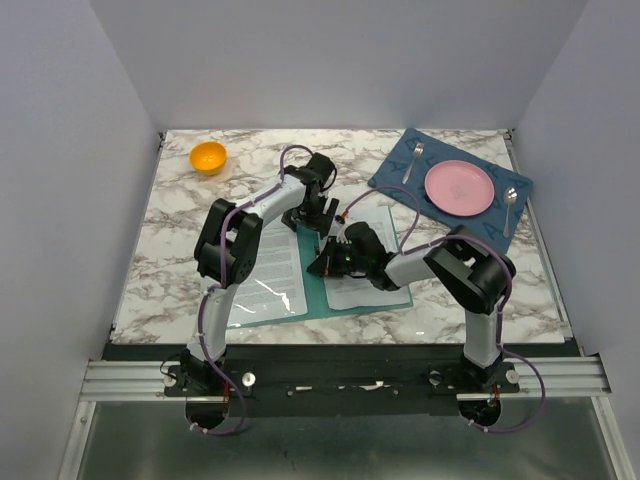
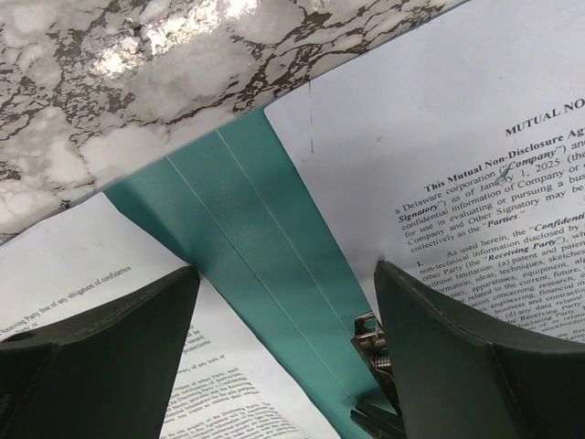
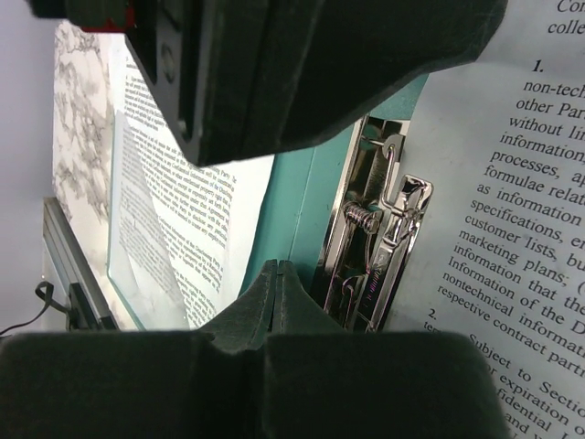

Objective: Put the files into the folder

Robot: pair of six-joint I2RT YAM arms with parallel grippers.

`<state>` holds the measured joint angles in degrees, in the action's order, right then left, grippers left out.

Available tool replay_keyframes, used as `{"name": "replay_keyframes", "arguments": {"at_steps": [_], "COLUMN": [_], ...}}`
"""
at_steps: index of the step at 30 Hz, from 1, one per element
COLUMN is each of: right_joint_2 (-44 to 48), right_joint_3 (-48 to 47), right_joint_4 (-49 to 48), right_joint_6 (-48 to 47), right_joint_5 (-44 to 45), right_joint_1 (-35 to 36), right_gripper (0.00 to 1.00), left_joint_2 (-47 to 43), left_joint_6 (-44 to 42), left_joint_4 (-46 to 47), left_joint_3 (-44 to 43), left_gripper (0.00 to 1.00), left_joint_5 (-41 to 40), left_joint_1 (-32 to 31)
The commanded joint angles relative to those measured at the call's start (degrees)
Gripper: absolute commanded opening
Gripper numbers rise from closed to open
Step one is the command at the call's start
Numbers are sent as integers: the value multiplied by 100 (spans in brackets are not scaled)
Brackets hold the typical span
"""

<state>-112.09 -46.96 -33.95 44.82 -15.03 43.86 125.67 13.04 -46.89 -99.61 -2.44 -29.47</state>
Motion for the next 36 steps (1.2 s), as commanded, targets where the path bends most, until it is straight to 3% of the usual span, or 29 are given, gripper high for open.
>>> {"name": "replay_keyframes", "arguments": {"at_steps": [1, 20, 31, 36], "right_joint_2": [-673, -1394, -1438, -1088], "right_joint_3": [337, 389, 811, 767], "right_joint_4": [1866, 1453, -374, -891], "right_joint_6": [-316, 0, 484, 423], "right_joint_5": [317, -316, -1064, -1247], "right_joint_1": [-149, -580, -641, -641], "right_gripper": [1, 1, 1, 20], "left_joint_2": [248, 265, -77, -402], "left_joint_6": [-240, -275, -635, -873], "left_joint_4": [-118, -311, -127, -30], "left_joint_3": [320, 162, 328, 399], "left_gripper": [91, 90, 92, 97], "left_joint_5": [-495, -512, -512, -215], "left_joint_1": [135, 135, 47, 47]}}
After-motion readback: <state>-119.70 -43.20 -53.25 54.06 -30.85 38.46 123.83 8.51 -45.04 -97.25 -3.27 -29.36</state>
